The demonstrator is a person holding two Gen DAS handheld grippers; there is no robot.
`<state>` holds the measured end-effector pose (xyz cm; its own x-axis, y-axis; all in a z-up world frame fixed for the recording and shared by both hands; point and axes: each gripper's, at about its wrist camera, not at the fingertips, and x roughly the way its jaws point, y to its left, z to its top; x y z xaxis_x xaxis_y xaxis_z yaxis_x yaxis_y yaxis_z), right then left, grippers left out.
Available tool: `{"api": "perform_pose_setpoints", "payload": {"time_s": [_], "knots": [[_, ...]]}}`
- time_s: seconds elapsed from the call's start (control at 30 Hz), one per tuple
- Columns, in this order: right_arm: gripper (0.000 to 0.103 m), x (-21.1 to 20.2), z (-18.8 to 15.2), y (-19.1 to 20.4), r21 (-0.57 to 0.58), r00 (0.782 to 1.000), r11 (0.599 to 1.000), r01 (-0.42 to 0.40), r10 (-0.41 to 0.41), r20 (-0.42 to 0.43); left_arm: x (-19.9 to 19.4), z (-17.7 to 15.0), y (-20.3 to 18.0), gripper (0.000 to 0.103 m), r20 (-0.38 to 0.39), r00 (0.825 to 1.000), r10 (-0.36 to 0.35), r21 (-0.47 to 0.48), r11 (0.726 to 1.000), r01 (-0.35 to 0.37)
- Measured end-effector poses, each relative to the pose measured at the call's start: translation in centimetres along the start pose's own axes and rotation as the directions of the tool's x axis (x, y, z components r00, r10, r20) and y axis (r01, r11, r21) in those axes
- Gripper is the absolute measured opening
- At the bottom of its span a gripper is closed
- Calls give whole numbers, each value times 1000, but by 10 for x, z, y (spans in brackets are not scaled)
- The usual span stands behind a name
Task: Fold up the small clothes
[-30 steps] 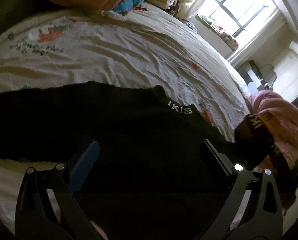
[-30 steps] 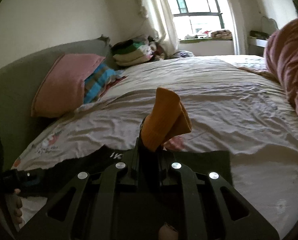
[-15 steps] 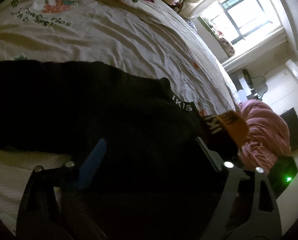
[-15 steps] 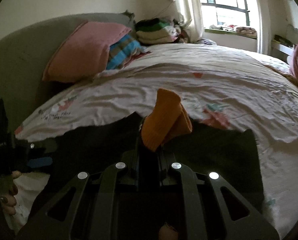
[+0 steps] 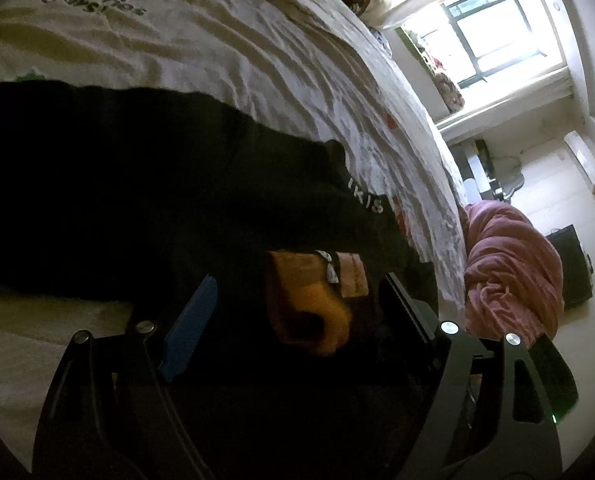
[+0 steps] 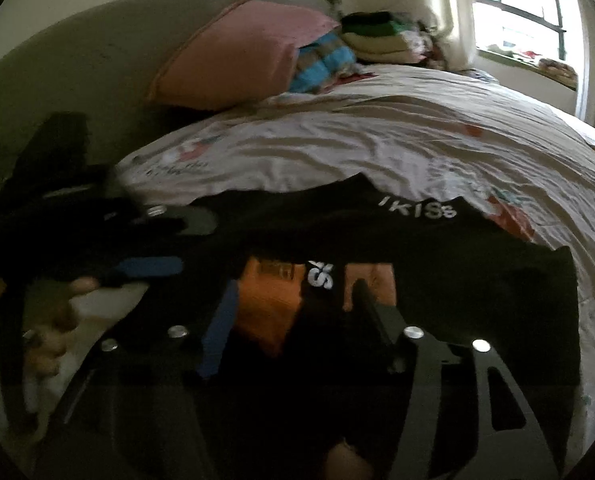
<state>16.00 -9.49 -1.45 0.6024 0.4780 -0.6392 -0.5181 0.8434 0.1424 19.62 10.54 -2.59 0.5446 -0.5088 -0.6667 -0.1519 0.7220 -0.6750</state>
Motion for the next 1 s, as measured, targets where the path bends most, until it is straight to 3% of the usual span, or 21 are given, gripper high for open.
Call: {"api": "perform_pose_setpoints", "payload": {"time_s": [0.1,0.17,0.33,0.4,0.43,0.47,0.73,0.87,1.0], "knots": [[61,-17,-8,-2,9,1000,1000,-29,29,0,11,-5,-3,71,-26,999,19,17,1000,-19],[61,-27,-13,-11,35,1000,999,-7,7,3,20,-9,-3,54,-48,999,25,16,1000,-25],[61,-51,-23,-45,141,998,988,55,-60,25,47,-20,-14,52,-99,993,67,43,997,-63],[61,-58,-27,-59,183,996,980,80,-87,30,55,-22,-23,35,-96,991,90,63,994,-84],[61,-61,-28,-65,197,995,976,90,-98,32,57,-23,-27,12,-88,992,95,77,993,-88],[61,-64,-30,-71,213,993,971,106,-115,32,59,-23,-31,8,-85,992,89,93,992,-81],[61,-74,-38,-105,263,973,939,222,-232,9,12,-20,-88,6,102,992,79,311,944,-107],[61,-66,-37,-113,273,964,927,258,-264,-16,3,-19,-80,6,142,981,135,325,929,-175],[60,-52,-37,-116,253,957,923,290,-283,-63,13,-18,-52,8,113,974,195,286,933,-220]]}}
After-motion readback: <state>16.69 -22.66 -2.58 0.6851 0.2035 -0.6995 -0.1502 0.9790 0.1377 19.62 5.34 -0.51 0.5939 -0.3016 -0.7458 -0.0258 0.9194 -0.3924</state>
